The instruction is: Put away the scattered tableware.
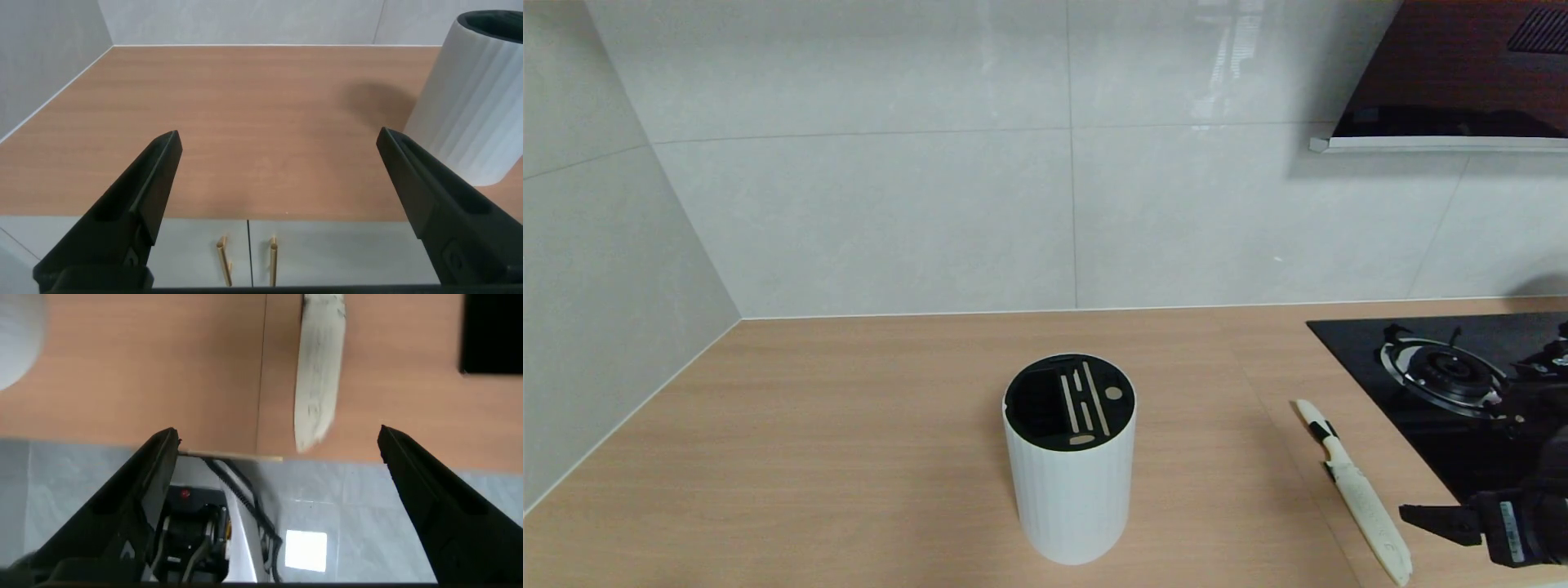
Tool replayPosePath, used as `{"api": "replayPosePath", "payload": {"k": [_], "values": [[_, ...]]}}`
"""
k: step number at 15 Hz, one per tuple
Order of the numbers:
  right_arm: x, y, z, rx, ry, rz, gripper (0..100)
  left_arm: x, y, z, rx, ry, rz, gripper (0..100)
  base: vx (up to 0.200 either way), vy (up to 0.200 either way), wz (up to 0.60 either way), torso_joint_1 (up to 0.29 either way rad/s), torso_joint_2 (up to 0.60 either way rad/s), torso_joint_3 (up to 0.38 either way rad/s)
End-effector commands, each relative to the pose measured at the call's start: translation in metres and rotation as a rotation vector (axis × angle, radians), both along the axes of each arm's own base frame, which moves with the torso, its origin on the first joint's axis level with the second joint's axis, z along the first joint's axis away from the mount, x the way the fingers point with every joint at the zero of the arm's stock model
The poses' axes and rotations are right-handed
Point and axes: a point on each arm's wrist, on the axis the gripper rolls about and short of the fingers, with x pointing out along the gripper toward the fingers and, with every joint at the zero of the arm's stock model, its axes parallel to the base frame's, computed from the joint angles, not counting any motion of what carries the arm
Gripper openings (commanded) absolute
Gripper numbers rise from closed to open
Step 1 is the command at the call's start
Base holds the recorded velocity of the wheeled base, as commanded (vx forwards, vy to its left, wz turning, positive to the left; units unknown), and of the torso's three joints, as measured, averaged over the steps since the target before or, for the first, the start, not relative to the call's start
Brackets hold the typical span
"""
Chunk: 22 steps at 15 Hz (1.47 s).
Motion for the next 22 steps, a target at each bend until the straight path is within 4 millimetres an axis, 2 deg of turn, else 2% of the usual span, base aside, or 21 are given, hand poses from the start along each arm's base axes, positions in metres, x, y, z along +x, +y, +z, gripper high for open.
{"api": "replayPosePath", "payload": {"k": [1, 3, 5, 10, 12, 22], "values": [[0.039, 0.001, -0.029, -0.013, 0.083, 0.016, 100, 0.000, 0.000, 0.000, 0.000, 0.000, 0.001, 100, 0.000, 0.000, 0.00, 0.000, 0.00, 0.000], [0.052, 0.002, -0.034, -0.015, 0.089, 0.020, 100, 0.000, 0.000, 0.000, 0.000, 0.000, 0.001, 100, 0.000, 0.000, 0.00, 0.000, 0.00, 0.000], [0.079, 0.002, -0.053, -0.026, 0.151, 0.021, 100, 0.000, 0.000, 0.000, 0.000, 0.000, 0.001, 100, 0.000, 0.000, 0.00, 0.000, 0.00, 0.000], [0.117, 0.001, -0.092, -0.112, 0.143, -0.017, 100, 0.000, 0.000, 0.000, 0.000, 0.000, 0.001, 100, 0.000, 0.000, 0.00, 0.000, 0.00, 0.000], [0.119, 0.001, -0.100, -0.122, 0.158, -0.006, 100, 0.000, 0.000, 0.000, 0.000, 0.000, 0.001, 100, 0.000, 0.000, 0.00, 0.000, 0.00, 0.000], [0.136, -0.017, -0.104, -0.100, 0.144, -0.053, 100, 0.000, 0.000, 0.000, 0.000, 0.000, 0.001, 100, 0.000, 0.000, 0.00, 0.000, 0.00, 0.000]]}}
